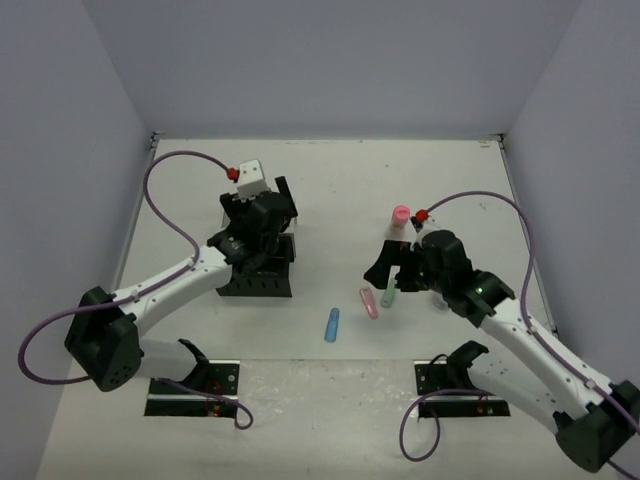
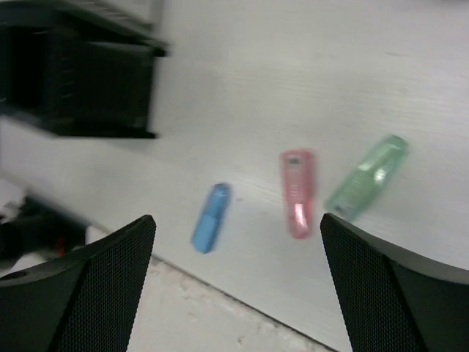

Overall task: Sort the stationery into containers
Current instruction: Place the pen in the storage box, then pick up the stationery from the center of the board.

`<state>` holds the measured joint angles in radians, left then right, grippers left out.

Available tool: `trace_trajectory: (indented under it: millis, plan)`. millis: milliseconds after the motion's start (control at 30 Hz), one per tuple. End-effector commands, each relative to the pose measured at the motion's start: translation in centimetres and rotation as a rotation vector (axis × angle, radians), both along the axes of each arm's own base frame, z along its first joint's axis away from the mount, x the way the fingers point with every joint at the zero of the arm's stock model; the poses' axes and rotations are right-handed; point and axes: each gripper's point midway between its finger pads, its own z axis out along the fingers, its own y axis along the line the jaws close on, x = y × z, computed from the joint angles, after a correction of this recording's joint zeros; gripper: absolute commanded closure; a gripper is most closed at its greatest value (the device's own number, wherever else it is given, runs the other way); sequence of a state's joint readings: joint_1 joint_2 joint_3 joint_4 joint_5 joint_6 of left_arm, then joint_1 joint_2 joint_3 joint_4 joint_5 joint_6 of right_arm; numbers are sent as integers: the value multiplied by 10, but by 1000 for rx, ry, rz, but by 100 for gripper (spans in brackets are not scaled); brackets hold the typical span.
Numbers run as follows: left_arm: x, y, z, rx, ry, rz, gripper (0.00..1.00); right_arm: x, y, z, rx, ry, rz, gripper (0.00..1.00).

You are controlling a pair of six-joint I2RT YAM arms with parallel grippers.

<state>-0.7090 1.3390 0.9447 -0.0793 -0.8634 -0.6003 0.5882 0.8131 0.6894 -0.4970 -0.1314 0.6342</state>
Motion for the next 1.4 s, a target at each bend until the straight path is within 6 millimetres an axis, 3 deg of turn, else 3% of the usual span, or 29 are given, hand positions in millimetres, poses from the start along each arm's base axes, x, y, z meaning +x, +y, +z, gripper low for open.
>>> trace_trajectory:
  millis: [0, 133, 367, 533, 633, 867, 967, 1033, 1167, 1233, 1367]
  plan:
    - [-24, -1, 25, -173, -29, -60, 0, 29, -65, -55, -360, 167, -406, 6]
    - [-40, 5, 38, -206, -53, -106, 0, 39, -57, -70, -337, 202, -450, 13]
    - [-67, -5, 60, -266, -60, -269, 0, 42, -47, -105, -283, 217, -471, 27]
    - [-68, -4, 44, -236, -13, -264, 0, 37, -52, -126, -383, 259, -504, 35]
    - [-69, -9, 34, -236, 13, -282, 0, 37, -50, -126, -415, 271, -506, 43]
    - [-73, -11, 39, -256, 6, -306, 0, 28, -40, -151, -432, 351, -449, 43]
    - [-76, -10, 48, -266, -10, -317, 0, 27, -37, -162, -483, 403, -430, 68]
    - [-78, -12, 52, -274, -14, -334, 0, 27, -34, -162, -487, 401, -422, 83]
    - [-82, -23, 56, -282, -5, -408, 0, 29, -28, -148, -444, 362, -412, 99]
    - [-83, -35, 51, -282, 23, -462, 0, 31, -27, -133, -439, 315, -406, 100]
    - [-90, -71, 51, -331, 61, -631, 0, 37, -28, -84, -466, 153, -428, 100]
